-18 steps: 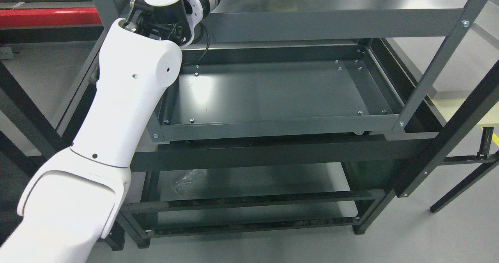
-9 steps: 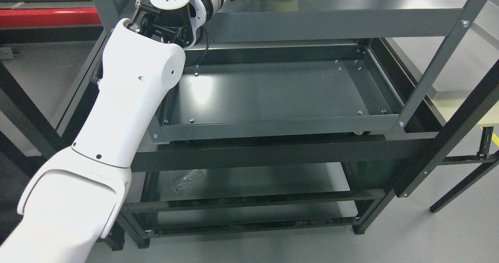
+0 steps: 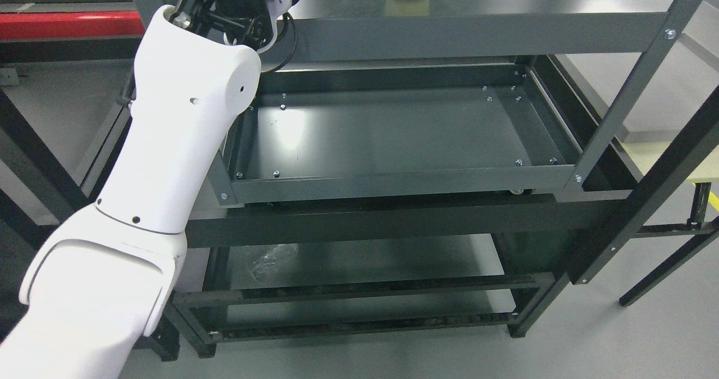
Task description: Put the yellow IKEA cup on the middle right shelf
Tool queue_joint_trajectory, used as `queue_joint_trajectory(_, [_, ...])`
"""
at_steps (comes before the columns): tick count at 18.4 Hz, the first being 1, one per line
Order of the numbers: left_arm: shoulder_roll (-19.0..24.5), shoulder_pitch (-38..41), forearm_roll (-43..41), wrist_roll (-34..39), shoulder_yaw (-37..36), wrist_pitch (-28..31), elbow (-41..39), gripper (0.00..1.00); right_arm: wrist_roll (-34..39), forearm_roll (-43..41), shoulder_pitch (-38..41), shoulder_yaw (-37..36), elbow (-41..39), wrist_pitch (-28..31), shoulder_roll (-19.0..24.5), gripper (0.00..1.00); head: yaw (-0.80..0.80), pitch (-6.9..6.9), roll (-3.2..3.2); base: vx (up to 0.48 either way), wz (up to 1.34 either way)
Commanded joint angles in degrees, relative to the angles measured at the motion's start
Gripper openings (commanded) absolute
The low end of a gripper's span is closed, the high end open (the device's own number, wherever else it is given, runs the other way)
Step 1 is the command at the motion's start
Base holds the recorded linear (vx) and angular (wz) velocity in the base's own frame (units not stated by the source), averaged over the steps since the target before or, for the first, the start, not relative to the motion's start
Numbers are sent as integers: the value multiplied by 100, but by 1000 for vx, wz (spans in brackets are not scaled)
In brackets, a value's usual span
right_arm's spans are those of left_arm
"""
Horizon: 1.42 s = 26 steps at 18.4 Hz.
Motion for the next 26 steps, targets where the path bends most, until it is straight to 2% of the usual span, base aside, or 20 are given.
queue_joint_trajectory(1, [100,-239,-388,-44,392,-5,-717,98,4,-141,79,97,0,2,-100,99,0,0,0,0,0])
queue_joint_trajectory(2, [100,-248,-388,-201,401,12,-796,97,4,-141,79,97,0,2,-100,99,0,0,0,0,0])
queue_joint_trajectory(4, [100,-248,-379,-1094,419,178,-841,96,4,-141,79,97,0,2,-100,99,0,0,0,0,0])
queue_joint_trajectory(7, [100,-248,-257,-2213,428,714,-841,97,4,-141,79,97,0,2,-100,99,0,0,0,0,0])
queue_joint_trajectory(9, [100,-248,120,-2696,410,934,-858,97,4,-141,79,97,0,2,-100,99,0,0,0,0,0])
queue_joint_trajectory(14, [100,-47,1104,-4630,183,1260,-1446,97,4,-141,79,97,0,2,-100,99,0,0,0,0,0])
queue_joint_trajectory(16, [100,234,1264,-4729,-229,1348,-1657,97,4,-141,79,97,0,2,-100,100,0,0,0,0,0])
queue_joint_trajectory(20, [100,1533,1203,-4633,-1487,1313,-1913,98,4,-141,79,97,0,2,-100,99,0,0,0,0,0])
queue_joint_trajectory(22, [100,2149,749,-4310,-1699,1165,-1826,98,4,-141,79,97,0,2,-100,99,0,0,0,0,0])
queue_joint_trajectory(24, [100,2624,142,-3564,-1848,395,-1485,99,4,-141,79,97,0,2,-100,99,0,0,0,0,0])
queue_joint_trajectory(26, [100,2941,-115,-2651,-1945,-667,-949,99,4,-141,79,97,0,2,-100,99,0,0,0,0,0])
